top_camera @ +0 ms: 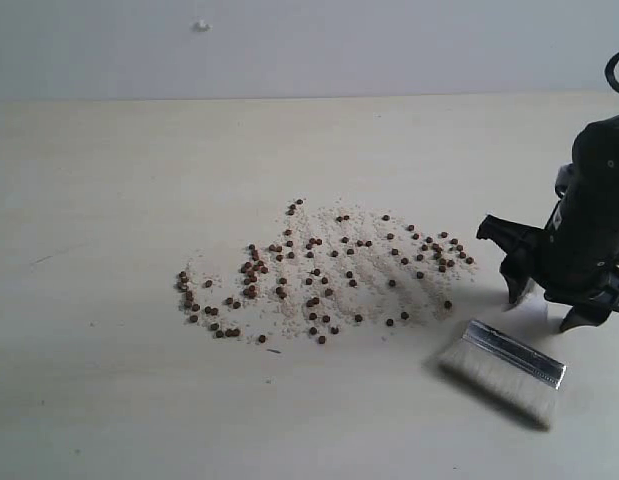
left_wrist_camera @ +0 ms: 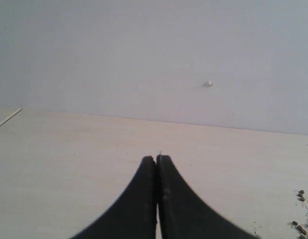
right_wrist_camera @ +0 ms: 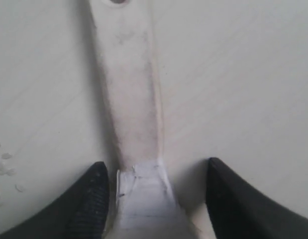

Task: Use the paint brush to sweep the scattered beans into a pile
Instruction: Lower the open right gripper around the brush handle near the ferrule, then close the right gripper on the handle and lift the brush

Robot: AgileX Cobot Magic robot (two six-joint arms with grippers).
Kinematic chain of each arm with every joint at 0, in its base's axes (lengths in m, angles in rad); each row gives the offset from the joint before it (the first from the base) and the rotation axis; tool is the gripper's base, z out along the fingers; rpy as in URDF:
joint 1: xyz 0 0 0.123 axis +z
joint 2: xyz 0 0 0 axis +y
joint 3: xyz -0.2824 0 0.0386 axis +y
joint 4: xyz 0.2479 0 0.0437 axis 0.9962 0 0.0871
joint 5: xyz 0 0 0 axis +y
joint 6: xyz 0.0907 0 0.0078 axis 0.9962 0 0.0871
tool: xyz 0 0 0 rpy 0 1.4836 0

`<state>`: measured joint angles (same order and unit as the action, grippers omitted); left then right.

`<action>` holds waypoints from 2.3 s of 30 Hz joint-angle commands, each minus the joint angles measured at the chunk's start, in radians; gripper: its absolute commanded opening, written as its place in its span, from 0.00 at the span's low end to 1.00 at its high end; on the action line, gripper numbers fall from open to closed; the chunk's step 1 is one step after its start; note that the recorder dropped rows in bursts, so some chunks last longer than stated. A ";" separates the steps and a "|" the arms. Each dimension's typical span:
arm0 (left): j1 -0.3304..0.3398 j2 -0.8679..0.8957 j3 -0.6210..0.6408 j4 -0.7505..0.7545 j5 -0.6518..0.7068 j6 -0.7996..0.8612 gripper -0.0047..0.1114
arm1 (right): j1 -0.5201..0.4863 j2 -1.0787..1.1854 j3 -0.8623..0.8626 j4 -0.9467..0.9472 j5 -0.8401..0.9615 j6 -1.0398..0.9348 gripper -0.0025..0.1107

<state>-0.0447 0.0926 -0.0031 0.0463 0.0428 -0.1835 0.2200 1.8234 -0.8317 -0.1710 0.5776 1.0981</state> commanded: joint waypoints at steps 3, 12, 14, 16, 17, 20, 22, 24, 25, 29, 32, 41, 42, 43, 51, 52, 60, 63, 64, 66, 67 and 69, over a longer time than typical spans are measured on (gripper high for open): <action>-0.006 0.000 0.003 0.002 -0.008 -0.003 0.04 | 0.001 0.007 -0.003 -0.005 -0.009 -0.023 0.26; -0.006 0.000 0.003 0.002 -0.008 -0.003 0.04 | 0.001 0.007 -0.003 -0.005 -0.036 -0.023 0.02; -0.006 0.000 0.003 0.002 -0.008 -0.003 0.04 | 0.001 0.007 -0.003 -0.005 -0.036 -0.023 0.02; -0.006 0.000 0.003 0.002 -0.008 -0.003 0.04 | 0.001 0.007 -0.003 -0.005 -0.036 -0.023 0.02; -0.006 0.000 0.003 0.002 -0.008 -0.003 0.04 | 0.001 0.007 -0.003 -0.005 -0.036 -0.023 0.02; -0.006 0.000 0.003 0.002 -0.008 -0.003 0.04 | 0.001 0.007 -0.003 -0.005 -0.036 -0.023 0.02; -0.006 0.000 0.003 0.002 -0.008 -0.003 0.04 | 0.001 0.007 -0.003 -0.003 -0.036 -0.023 0.02; -0.006 0.000 0.003 0.002 -0.008 -0.003 0.04 | 0.001 0.007 -0.003 -0.003 -0.036 -0.023 0.02; -0.006 0.000 0.003 0.002 -0.008 -0.003 0.04 | 0.001 0.007 -0.003 -0.003 -0.036 -0.023 0.02; -0.006 0.000 0.003 0.002 -0.008 -0.003 0.04 | 0.001 0.007 -0.003 -0.003 -0.036 -0.023 0.02; -0.006 0.000 0.003 0.002 -0.008 -0.003 0.04 | 0.001 0.007 -0.003 -0.003 -0.036 -0.023 0.02; -0.006 0.000 0.003 0.002 -0.008 -0.003 0.04 | 0.001 0.007 -0.003 -0.003 -0.036 -0.023 0.02; -0.006 0.000 0.003 0.002 -0.008 -0.003 0.04 | 0.001 0.007 -0.003 -0.003 -0.036 -0.023 0.02; -0.006 0.000 0.003 0.002 -0.008 -0.003 0.04 | 0.001 0.007 -0.003 -0.003 -0.036 -0.023 0.02; -0.006 0.000 0.003 0.002 -0.008 -0.003 0.04 | 0.001 0.007 -0.003 -0.102 -0.034 -0.056 0.02; -0.006 0.000 0.003 0.002 -0.008 -0.003 0.04 | 0.001 0.007 -0.003 -0.136 -0.034 -0.091 0.02; -0.006 0.000 0.003 0.002 -0.008 -0.003 0.04 | 0.001 0.007 -0.003 -0.186 -0.035 -0.135 0.02; -0.006 0.000 0.003 0.002 -0.008 -0.003 0.04 | 0.001 0.007 -0.003 -0.241 -0.057 -0.135 0.02; -0.006 0.000 0.003 0.002 -0.008 -0.003 0.04 | 0.001 0.007 -0.003 -0.256 -0.051 -0.135 0.02; -0.006 0.000 0.003 0.002 -0.008 -0.003 0.04 | 0.001 0.007 -0.003 -0.257 -0.049 -0.160 0.02; -0.006 0.000 0.003 0.002 -0.008 -0.003 0.04 | 0.001 0.007 -0.003 -0.257 -0.051 -0.200 0.02; -0.006 0.000 0.003 0.002 -0.008 -0.003 0.04 | 0.001 0.005 -0.003 -0.257 -0.058 -0.273 0.02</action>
<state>-0.0447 0.0926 -0.0031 0.0463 0.0428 -0.1835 0.2200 1.8306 -0.8317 -0.4113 0.5289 0.9098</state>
